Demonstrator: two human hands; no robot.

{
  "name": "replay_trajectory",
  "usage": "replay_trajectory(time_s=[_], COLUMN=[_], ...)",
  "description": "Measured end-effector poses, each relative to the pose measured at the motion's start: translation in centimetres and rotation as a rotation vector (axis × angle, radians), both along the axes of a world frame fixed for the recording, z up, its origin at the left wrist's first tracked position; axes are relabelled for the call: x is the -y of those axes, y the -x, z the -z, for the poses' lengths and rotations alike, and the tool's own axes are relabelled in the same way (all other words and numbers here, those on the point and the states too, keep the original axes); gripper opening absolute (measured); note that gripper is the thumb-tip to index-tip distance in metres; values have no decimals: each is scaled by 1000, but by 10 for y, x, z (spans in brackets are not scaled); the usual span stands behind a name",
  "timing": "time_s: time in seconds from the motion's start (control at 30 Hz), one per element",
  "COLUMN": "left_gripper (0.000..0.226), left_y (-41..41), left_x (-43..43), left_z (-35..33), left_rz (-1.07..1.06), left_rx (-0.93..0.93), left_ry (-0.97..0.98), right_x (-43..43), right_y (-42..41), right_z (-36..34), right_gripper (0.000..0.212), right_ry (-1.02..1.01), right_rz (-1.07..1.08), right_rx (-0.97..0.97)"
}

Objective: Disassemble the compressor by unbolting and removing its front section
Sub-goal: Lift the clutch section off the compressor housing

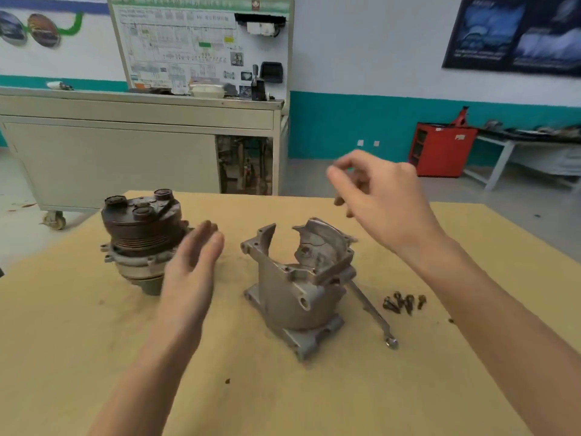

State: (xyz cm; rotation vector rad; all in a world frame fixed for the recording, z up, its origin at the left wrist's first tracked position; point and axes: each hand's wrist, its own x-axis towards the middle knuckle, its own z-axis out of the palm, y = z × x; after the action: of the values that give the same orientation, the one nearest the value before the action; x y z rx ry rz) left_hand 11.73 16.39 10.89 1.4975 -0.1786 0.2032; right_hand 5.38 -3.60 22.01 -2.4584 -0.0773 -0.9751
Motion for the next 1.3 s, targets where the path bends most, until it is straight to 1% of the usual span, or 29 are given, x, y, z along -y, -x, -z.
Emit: replay_trajectory(time_s=[0.03, 0.07, 0.1, 0.13, 0.17, 0.2, 0.23, 0.3, 0.33, 0.4, 0.47, 0.57, 0.63, 0.7, 0.77, 0.87, 0.97, 1.03, 1.13, 1.17, 1.23, 1.3], left_gripper=[55, 66, 76, 84, 89, 87, 78, 47, 37, 29, 23, 9, 6, 10, 19, 47, 70, 79, 74, 77, 88, 96], left_y=[8, 15, 19, 21, 21, 19, 18, 15, 13, 10, 8, 10, 14, 16, 17, 19, 19, 20, 22, 23, 25, 29], left_x=[17, 32, 43, 51, 56, 59, 61, 64, 65, 66, 66, 69, 68, 69, 71, 70, 72, 74, 74, 73, 71, 68], left_z=[4, 7, 7, 7, 6, 4, 3, 1, 1, 0, -1, -1, 3, 9, 13, 20, 23, 24, 27, 29, 33, 36], left_rz=[85, 124, 129, 125, 124, 130, 153, 199, 197, 176, 165, 149, 193, 252, 300, 378, 419, 449, 461, 462, 469, 481], left_rx=[-90, -164, -216, -258, -306, -360, -406, -473, -481, -479, -482, -473, -417, -340, -236, -61, 59, 138, 235, 252, 268, 313], left_ry=[-58, -98, -101, -84, -65, -35, 4, 70, 79, 98, 123, 177, 227, 253, 215, 68, -84, -154, -269, -299, -343, -389], right_x=[23, 42, 57, 66, 74, 78, 79, 75, 71, 65, 61, 55, 52, 53, 58, 62, 66, 68, 70, 69, 69, 68], right_y=[-9, -16, -22, -26, -31, -34, -37, -44, -47, -54, -58, -59, -53, -39, -19, 10, 21, 21, 22, 23, 27, 33], right_z=[9, 20, 30, 40, 48, 55, 58, 60, 59, 57, 57, 58, 58, 62, 74, 100, 120, 129, 146, 152, 165, 175], right_gripper=[35, 45, 53, 59, 63, 66, 65, 59, 56, 51, 45, 24, 23, 23, 21, 21, 30, 35, 37, 36, 26, 9], right_ry=[49, 63, 10, -99, -208, -270, -284, -241, -197, -134, -145, -174, -133, -92, -91, -164, -218, -228, -227, -237, -254, -276], right_rz=[152, 235, 232, 171, 101, 41, 0, -34, -33, -34, -54, -103, -90, -67, -51, -24, -5, -17, -23, -15, 3, 9], right_rx=[-212, -423, -595, -718, -791, -821, -825, -821, -831, -872, -905, -862, -775, -696, -593, -365, -196, -143, -115, -103, -82, -82])
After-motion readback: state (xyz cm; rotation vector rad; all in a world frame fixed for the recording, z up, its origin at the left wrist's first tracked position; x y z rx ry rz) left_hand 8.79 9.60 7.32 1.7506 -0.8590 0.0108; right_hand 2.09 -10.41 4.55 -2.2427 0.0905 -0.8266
